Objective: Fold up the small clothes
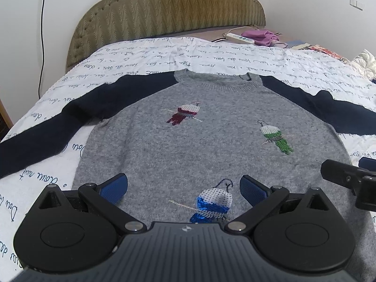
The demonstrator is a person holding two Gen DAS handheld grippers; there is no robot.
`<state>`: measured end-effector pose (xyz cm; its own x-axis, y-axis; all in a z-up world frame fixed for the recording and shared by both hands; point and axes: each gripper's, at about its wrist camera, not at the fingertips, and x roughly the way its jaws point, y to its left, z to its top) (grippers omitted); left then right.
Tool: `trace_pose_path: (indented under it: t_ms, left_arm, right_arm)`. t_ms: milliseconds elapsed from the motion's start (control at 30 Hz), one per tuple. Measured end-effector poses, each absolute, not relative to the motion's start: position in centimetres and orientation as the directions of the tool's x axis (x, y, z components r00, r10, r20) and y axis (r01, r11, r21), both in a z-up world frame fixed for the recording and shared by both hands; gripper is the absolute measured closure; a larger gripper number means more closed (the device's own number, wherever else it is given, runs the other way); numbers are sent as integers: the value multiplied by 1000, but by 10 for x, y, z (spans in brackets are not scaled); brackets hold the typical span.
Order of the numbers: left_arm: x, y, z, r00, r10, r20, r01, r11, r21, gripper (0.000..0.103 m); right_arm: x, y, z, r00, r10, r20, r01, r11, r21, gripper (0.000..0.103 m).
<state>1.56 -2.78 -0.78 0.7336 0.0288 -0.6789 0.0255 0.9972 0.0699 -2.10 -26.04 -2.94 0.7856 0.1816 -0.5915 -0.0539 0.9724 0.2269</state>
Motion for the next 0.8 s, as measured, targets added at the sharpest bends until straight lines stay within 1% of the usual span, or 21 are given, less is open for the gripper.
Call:
trace_pose_path:
  t_ms: [100, 233, 400, 633, 800]
  left_arm:
    - [16, -31, -8, 738, 30, -674, 33, 996, 80, 0]
    - [18, -34, -8, 736, 25, -677, 37, 996, 77, 0]
    - [22, -35, -6, 733, 12, -680, 39, 997, 60, 0]
    - [24, -42, -4, 734, -3, -679, 51, 997, 51, 0]
    - [25, -47, -5, 734, -9, -679, 62, 997, 53, 0]
  right_arm:
    - [-19, -260, -30, 783, 162, -601, -42, 977, 208, 0]
    - [-19, -265, -31, 778, 189, -599, -49, 969, 242, 0]
    - [-18, -266, -31, 782, 154, -604, -35, 978, 204, 0]
    - [-18, -271, -29, 786, 164, -596, -40, 976, 215, 0]
    - [-18, -271, -28, 790, 134, -598, -24, 982, 188, 0]
